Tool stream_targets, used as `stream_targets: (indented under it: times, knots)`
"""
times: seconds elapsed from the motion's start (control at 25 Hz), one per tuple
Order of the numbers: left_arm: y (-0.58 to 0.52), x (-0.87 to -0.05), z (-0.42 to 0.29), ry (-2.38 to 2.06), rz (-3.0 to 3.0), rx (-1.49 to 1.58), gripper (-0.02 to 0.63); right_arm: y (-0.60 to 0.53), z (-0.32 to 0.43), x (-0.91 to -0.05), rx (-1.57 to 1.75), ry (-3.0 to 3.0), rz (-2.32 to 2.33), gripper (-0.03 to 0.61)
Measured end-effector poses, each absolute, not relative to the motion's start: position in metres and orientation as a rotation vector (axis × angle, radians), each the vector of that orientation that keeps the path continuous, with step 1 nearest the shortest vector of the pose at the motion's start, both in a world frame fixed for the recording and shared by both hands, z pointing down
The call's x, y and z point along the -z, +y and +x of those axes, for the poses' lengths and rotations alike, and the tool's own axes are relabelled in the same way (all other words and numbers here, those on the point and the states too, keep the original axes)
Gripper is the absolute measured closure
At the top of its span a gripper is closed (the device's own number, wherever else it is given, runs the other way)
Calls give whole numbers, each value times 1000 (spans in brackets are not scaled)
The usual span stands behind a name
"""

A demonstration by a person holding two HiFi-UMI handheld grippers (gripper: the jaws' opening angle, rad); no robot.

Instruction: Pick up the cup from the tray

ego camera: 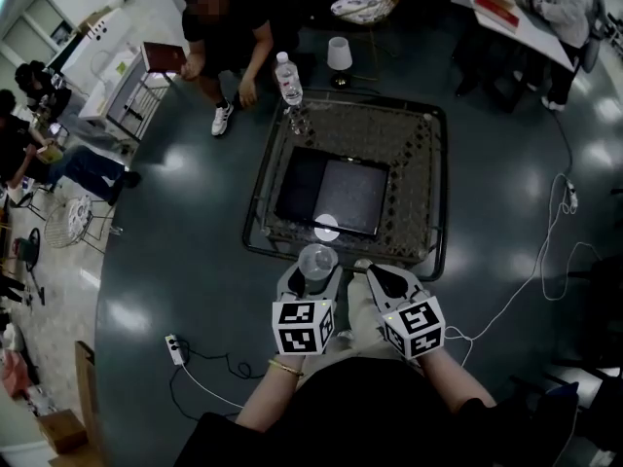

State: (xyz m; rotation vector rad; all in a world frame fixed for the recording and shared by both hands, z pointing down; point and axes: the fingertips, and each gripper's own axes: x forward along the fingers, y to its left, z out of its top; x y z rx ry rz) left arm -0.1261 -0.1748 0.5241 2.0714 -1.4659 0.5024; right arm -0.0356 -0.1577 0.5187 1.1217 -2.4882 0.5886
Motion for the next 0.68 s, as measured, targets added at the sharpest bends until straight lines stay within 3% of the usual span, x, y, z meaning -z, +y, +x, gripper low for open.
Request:
stream_targets:
  times: [0.68]
  knots:
    - [-181,-518,-119,-1467,2098,-489,331,-157,-24,-512,-561,-2483,1165,568]
